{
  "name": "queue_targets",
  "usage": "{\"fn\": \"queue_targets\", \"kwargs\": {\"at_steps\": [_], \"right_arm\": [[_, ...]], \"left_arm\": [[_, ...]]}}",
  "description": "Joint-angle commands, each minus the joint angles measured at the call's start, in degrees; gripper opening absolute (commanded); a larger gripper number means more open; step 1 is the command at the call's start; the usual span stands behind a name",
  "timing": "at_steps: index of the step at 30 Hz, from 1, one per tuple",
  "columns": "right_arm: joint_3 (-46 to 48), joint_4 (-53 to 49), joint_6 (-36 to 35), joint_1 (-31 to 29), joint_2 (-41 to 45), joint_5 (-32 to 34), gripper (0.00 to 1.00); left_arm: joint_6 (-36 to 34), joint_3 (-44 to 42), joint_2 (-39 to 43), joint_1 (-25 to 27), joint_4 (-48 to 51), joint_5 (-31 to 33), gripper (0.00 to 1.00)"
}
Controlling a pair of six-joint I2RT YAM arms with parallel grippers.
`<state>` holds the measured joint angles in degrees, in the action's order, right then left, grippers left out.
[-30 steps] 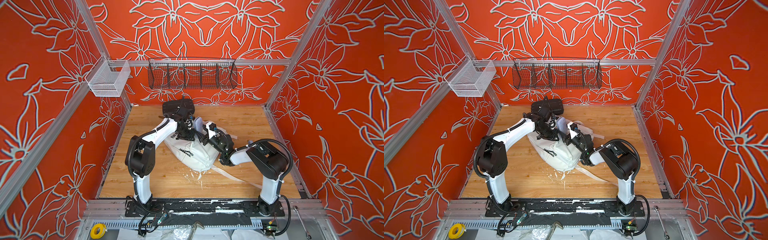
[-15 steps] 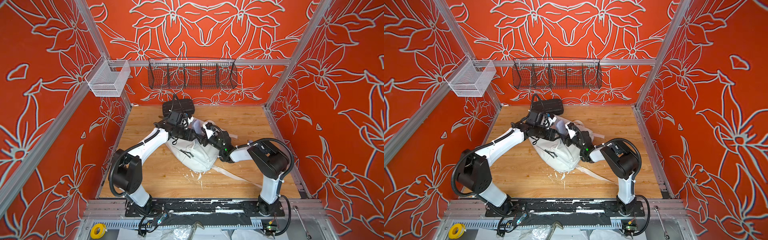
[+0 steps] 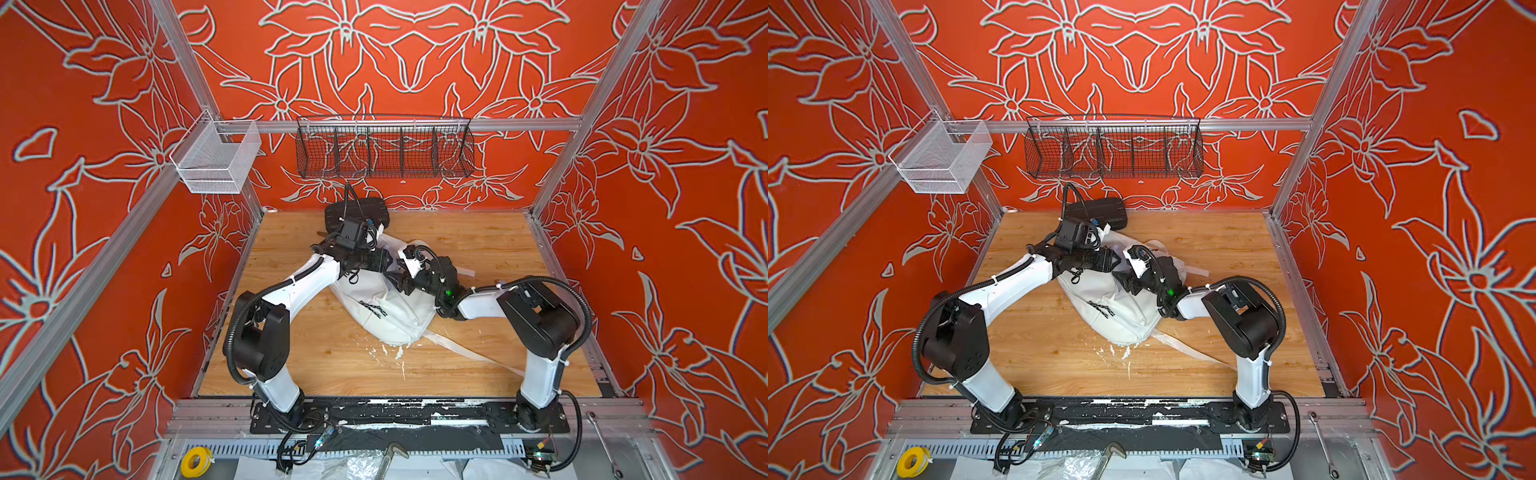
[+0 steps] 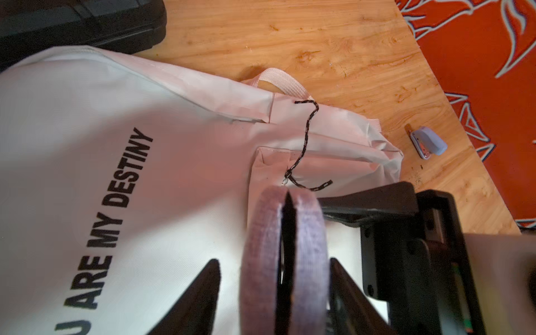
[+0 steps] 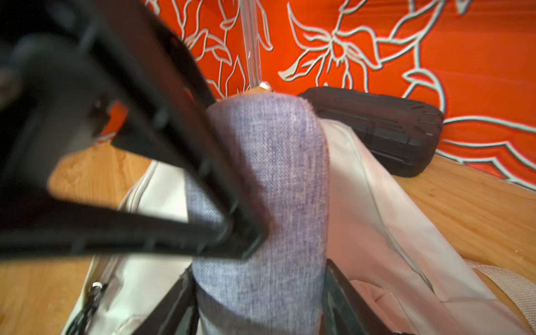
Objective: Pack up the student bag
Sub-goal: 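Grasp the pencil case with the left gripper from the right gripper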
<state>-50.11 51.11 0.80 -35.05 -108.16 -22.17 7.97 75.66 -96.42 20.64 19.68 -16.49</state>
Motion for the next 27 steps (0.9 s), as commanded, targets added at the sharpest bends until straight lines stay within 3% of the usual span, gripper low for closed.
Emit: {"fn": "queue_targets", "kwargs": {"at_steps": [1, 9, 18, 24, 27], "right_arm": [[-2.3, -6.5, -7.3, -0.2, 3.0, -3.3, 0.29], [-7.4, -15.0, -14.8, -0.2, 3.1, -4.5, 0.31], [-11.0, -19.5, -19.4, -0.3, 2.7, -4.4, 0.34], [-11.5, -23.1, -23.3, -0.3, 3.1, -6.9, 0.34], [-11.7, -25.8, -26.2, -0.3, 3.4, -7.1, 0.35]], "left_arm": [[0.6, 3.7, -1.6, -2.0, 4.3, -3.4, 0.54], [-2.2, 6.4, -4.8, -4.6, 13.9, -11.7, 0.4], [-4.5, 7.7, -6.1, -6.4, 18.9, -15.8, 0.53], [-3.7, 9.1, -6.8, -7.1, 18.3, -17.6, 0.42], [-2.5, 10.0, -7.1, -7.4, 17.8, -17.6, 0.52]]}}
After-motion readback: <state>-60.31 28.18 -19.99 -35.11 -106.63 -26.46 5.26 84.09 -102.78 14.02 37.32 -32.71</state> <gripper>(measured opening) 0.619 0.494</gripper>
